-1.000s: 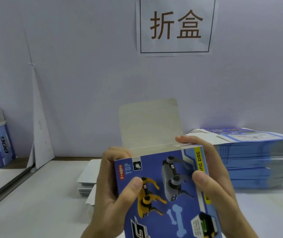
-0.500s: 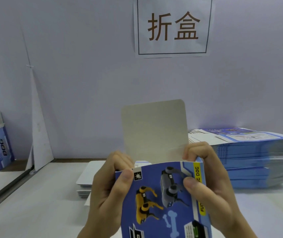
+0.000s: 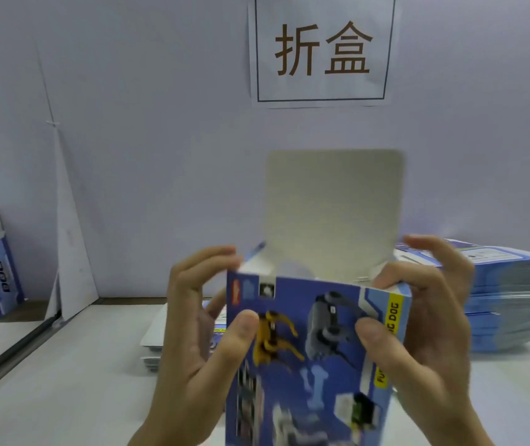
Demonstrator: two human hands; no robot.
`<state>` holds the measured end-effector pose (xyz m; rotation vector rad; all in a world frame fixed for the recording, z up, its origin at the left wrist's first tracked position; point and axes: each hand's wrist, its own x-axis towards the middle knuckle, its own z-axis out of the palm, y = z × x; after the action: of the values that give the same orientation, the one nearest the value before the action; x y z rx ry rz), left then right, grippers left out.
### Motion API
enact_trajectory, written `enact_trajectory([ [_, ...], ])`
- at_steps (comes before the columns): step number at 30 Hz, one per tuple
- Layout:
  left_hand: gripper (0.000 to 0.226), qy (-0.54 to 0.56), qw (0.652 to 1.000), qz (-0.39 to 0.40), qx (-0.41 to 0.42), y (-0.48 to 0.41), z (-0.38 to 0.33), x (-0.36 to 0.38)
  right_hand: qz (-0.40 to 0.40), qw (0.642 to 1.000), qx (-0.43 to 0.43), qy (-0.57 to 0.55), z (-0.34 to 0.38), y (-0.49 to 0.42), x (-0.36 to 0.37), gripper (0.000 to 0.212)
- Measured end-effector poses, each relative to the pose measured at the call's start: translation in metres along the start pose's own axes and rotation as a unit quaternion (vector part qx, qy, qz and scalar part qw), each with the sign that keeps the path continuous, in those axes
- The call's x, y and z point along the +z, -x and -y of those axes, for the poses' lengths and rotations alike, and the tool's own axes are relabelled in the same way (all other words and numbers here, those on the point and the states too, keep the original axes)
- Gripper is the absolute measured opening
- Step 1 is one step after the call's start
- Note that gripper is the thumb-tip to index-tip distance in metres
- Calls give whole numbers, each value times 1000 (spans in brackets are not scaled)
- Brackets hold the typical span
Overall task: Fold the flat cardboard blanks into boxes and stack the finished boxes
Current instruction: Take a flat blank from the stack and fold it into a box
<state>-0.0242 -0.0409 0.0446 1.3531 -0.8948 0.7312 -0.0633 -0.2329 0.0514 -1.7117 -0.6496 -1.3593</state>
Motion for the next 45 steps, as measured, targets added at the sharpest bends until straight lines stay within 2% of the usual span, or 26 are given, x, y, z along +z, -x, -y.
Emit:
enact_trajectory([
  [3, 71, -95, 994, 44, 17, -2, 0, 2, -91, 995, -3, 36, -2, 4, 9, 30],
  [5, 94, -166, 982, 89, 4, 3, 0, 10, -110, 994, 10, 23, -4, 8, 16, 30],
  [7, 122, -211, 970, 115, -36, 12, -1, 21, -85, 996, 21, -19, -3, 11, 20, 31],
  [10, 147, -244, 962, 97, -73, 13, -6, 32, -38, 987, 15, -153, 5, 14, 24, 32],
  [12, 139, -238, 969, 50, -36, 6, -5, 30, -48, 969, 33, -241, 10, 11, 23, 34],
  [14, 129, -236, 972, 17, 1, -1, -4, 20, -68, 958, 54, -272, 12, 6, 16, 38],
  [16, 137, -262, 964, 44, 30, -4, 0, 9, -76, 955, 89, -273, 11, -2, 7, 37],
  [19, 147, -343, 926, 101, 120, -4, 12, -2, -87, 963, 149, -205, 5, -7, -1, 31],
  [21, 149, -367, 907, 142, 150, -4, 23, -4, -97, 956, 200, -193, 3, -7, -3, 34],
  [23, 133, -336, 923, 128, 136, -7, 31, -1, -115, 936, 254, -217, -2, -5, -3, 34],
  [25, 102, -282, 949, 99, 97, -9, 34, 0, -153, 898, 324, -256, -9, -4, -4, 28],
  [26, 101, -280, 947, 104, 119, -7, 35, 1, -156, 870, 371, -285, -12, -4, -3, 33],
  [28, 118, -282, 937, 135, 153, 4, 45, 1, -113, 785, 485, -367, -18, -3, 1, 46],
  [30, 122, -286, 935, 138, 161, 12, 47, 2, -47, 681, 581, -444, -22, -2, 5, 44],
  [31, 125, -294, 930, 139, 174, 12, 48, 4, -28, 649, 603, -463, -24, -1, 7, 42],
  [32, 127, -306, 922, 146, 184, 12, 49, 3, -18, 638, 608, -472, -27, -1, 7, 42],
  [35, 127, -310, 924, 154, 165, 5, 47, -5, -45, 673, 569, -472, -32, -3, -1, 48],
  [37, 128, -293, 933, 132, 164, 2, 44, -8, -43, 677, 557, -478, -32, -5, -7, 49],
  [38, 128, -285, 935, 123, 169, 2, 43, -8, -29, 668, 568, -480, -33, -5, -7, 53],
  [40, 128, -283, 934, 127, 178, 3, 43, -3, -12, 623, 608, -493, -35, -1, -3, 61],
  [42, 129, -301, 925, 142, 181, 6, 43, 0, -28, 596, 634, -493, -35, 1, 1, 57],
  [43, 130, -317, 920, 144, 181, 6, 43, -1, -42, 602, 635, -483, -35, 0, 1, 58],
  [45, 127, -337, 914, 141, 178, 6, 43, -1, -68, 648, 614, -446, -34, -2, -2, 61],
])
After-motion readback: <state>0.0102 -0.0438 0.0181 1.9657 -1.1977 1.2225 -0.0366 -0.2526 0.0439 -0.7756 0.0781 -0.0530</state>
